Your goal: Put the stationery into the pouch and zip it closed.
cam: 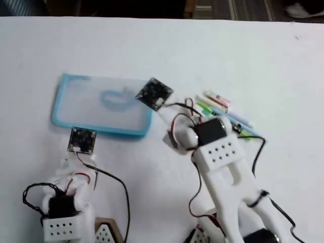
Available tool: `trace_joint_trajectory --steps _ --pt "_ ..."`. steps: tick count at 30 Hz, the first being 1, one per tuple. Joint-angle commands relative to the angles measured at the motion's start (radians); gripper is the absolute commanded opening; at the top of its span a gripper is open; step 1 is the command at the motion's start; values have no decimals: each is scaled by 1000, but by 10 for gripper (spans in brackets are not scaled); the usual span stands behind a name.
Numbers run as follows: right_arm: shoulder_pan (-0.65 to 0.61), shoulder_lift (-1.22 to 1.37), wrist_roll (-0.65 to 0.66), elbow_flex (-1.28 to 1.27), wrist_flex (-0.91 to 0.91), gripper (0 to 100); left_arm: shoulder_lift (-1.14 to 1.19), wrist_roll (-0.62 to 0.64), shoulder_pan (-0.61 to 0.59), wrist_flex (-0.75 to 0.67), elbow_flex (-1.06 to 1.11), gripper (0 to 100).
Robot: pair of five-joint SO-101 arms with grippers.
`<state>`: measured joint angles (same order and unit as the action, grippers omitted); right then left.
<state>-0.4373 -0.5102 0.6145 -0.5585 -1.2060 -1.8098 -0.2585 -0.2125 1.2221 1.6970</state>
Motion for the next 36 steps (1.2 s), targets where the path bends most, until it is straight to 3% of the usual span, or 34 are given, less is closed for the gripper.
trace_joint_trajectory --steps 1,7,10,18,28,31,36 --pt "12 133 81 66 119 173 -2 -6 -5 -5 -3 101" --pt "12 492 112 325 127 251 -2 -6 -24 3 -3 328" --pt "12 657 114 505 67 300 -2 -5 -73 5 -3 386" --pt "56 1064 241 965 -35 302 -2 -5 -76 5 -3 342" --pt "82 1503 249 1527 -213 300 -2 -5 -76 3 -3 255" --pt "56 1590 249 1657 -286 248 -2 -5 -76 3 -3 256" --pt "42 1709 241 1809 -352 15 -2 -5 -76 3 -3 256"
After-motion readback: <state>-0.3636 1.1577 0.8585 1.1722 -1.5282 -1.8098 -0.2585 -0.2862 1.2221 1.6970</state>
